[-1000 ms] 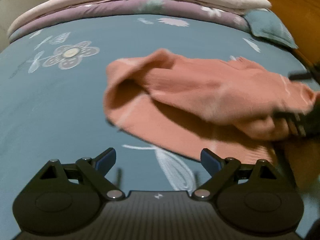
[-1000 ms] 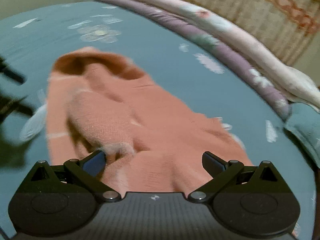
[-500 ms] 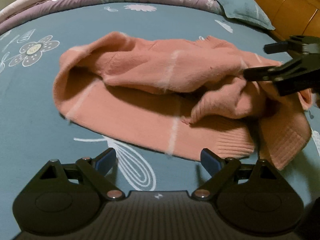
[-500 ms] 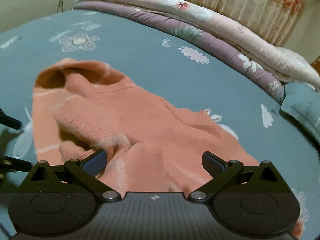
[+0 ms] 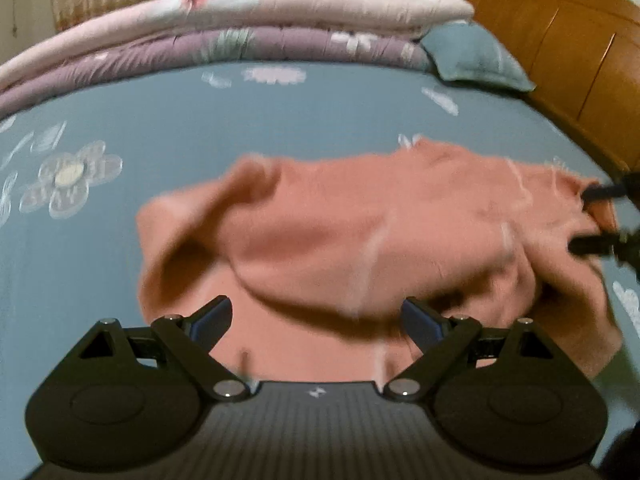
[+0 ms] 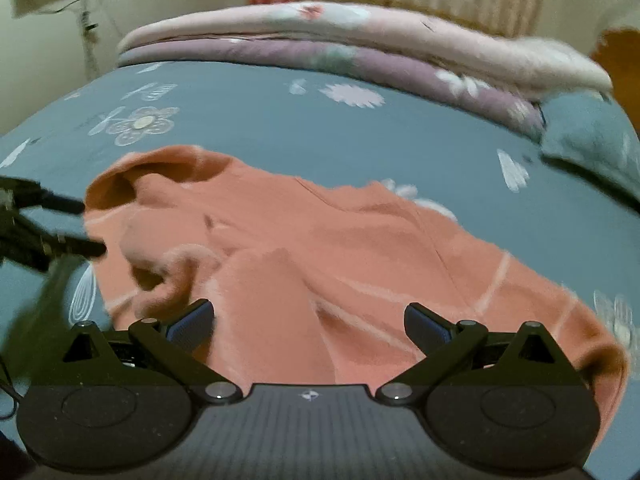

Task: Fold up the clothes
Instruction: 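Smooth the sweater body with the left tool while the right tool tugs its hem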

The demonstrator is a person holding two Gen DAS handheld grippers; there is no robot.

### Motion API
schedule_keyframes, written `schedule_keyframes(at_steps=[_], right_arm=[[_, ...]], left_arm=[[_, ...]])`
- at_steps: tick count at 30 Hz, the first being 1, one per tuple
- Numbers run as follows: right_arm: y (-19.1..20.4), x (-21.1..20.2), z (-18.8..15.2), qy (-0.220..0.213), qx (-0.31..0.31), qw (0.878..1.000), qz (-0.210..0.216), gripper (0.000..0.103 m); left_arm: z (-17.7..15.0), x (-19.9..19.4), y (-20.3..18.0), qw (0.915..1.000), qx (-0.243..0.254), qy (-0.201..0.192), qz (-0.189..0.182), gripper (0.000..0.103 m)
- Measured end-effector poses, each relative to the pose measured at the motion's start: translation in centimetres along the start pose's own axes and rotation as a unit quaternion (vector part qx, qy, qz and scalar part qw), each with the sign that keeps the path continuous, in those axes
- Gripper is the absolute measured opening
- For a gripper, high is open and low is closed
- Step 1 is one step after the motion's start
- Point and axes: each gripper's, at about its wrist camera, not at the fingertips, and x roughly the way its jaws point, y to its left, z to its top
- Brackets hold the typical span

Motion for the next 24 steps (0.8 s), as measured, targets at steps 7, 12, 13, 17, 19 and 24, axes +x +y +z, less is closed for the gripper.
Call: schedule_keyframes(at_steps=[7,12,13,17,19,24], right_arm=[[-1.1,-0.5,-0.4,0.007,0.035,0.999,-0.026,0.103],[-2.7,-0.9,-1.0,0.009,0.066,0.997,-0.047,0.103],[-3.0,-0.8,-1.2,0.012,0.069,0.996,-0.050,0.103],[-3.7,-0.7,-2.0,0.021,0.061,0.996,-0.061,0.103],[-4.4,-0.6,-2.3,0.021,0.065,0.996,-0.065,0.103],[-6.0,0.8,-2.4,0.023,0.085,0.995,-0.044,0.103]], left_arm=[[5.1,2.4,1.4,0.9960,0.038,-0.004,-0.081,0.092],[10.4,6.1,3.1,0.9952,0.056,-0.004,-0.080,0.092],[11.2,7.1,3.7,0.9958,0.059,-0.002,-0.070,0.092],[12.8,11.8,6.3,0.9946,0.046,0.068,-0.064,0.092],[12.8,13.1,6.6,0.9911,0.032,0.092,-0.091,0.091],[12.6,16.1,7.3,0.9757,-0.005,0.147,-0.162,0.091]])
